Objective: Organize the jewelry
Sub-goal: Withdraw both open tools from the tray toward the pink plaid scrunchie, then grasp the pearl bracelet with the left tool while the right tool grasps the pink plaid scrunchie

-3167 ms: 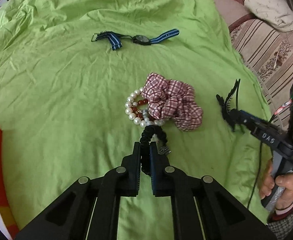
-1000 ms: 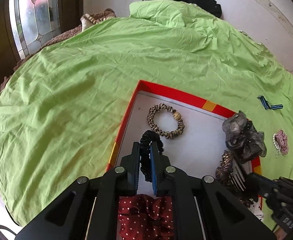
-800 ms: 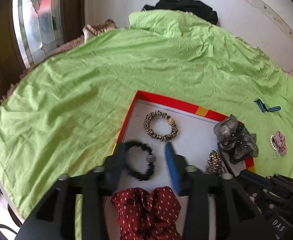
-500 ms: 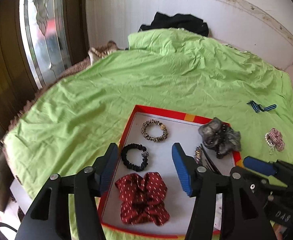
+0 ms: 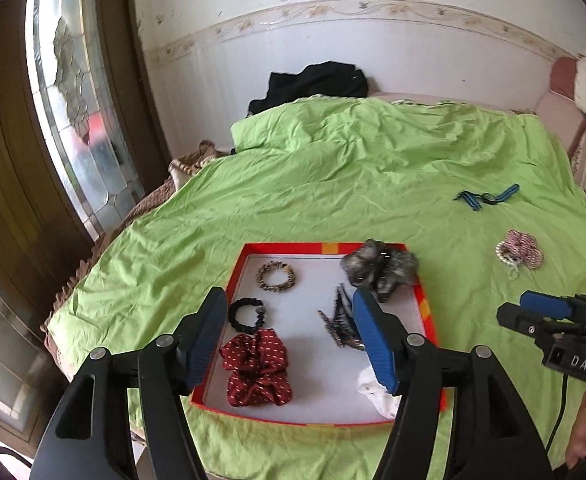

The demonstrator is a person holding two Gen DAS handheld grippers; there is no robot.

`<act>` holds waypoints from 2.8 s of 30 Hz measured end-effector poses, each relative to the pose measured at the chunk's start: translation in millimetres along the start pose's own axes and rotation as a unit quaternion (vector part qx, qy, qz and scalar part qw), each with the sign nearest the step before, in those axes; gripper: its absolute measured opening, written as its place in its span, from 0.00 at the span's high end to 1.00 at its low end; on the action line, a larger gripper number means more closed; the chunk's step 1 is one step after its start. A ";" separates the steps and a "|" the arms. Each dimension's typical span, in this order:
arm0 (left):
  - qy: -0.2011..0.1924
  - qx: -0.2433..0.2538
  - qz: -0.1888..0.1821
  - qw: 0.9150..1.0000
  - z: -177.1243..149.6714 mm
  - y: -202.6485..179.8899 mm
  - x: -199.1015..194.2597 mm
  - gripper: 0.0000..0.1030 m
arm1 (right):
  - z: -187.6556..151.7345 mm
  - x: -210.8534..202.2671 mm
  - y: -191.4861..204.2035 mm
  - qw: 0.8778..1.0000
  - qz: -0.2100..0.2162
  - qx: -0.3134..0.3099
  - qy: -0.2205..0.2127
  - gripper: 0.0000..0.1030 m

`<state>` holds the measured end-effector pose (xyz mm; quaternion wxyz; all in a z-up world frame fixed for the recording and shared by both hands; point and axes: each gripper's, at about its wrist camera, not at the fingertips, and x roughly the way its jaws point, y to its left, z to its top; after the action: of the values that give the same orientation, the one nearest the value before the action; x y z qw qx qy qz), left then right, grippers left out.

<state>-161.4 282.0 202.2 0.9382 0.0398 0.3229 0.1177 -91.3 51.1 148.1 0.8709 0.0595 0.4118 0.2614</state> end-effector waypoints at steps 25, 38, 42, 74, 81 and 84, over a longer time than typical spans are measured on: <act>-0.005 0.112 -0.041 0.993 -4.3 -124.2 -37.3 0.33 | -55.2 -85.4 -165.0 0.987 -0.083 0.130 -0.042 0.42; 0.047 0.116 -0.110 0.986 2.7 -176.7 8.5 0.33 | -61.6 -80.9 -232.8 0.976 -0.115 0.177 -0.045 0.41; 0.076 0.094 -0.137 0.983 14.7 -194.0 42.1 0.33 | -47.1 -68.3 -256.7 0.974 -0.123 0.186 -0.050 0.41; 0.228 0.021 -0.226 0.947 49.5 -333.2 275.5 0.33 | -2.0 -6.6 -364.1 0.964 -0.136 0.230 0.016 0.55; 0.256 0.022 -0.251 0.933 55.1 -347.2 285.6 0.94 | 7.2 -1.1 -361.6 0.968 -0.106 0.227 -0.006 0.54; 0.258 0.018 -0.265 0.929 56.6 -340.9 273.3 1.00 | 8.8 2.4 -357.6 0.970 -0.106 0.221 -0.005 0.54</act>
<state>148.8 19.1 32.4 0.8185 -0.0627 0.5548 -0.1351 61.9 -252.9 38.0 0.8611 0.2078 0.4588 0.0698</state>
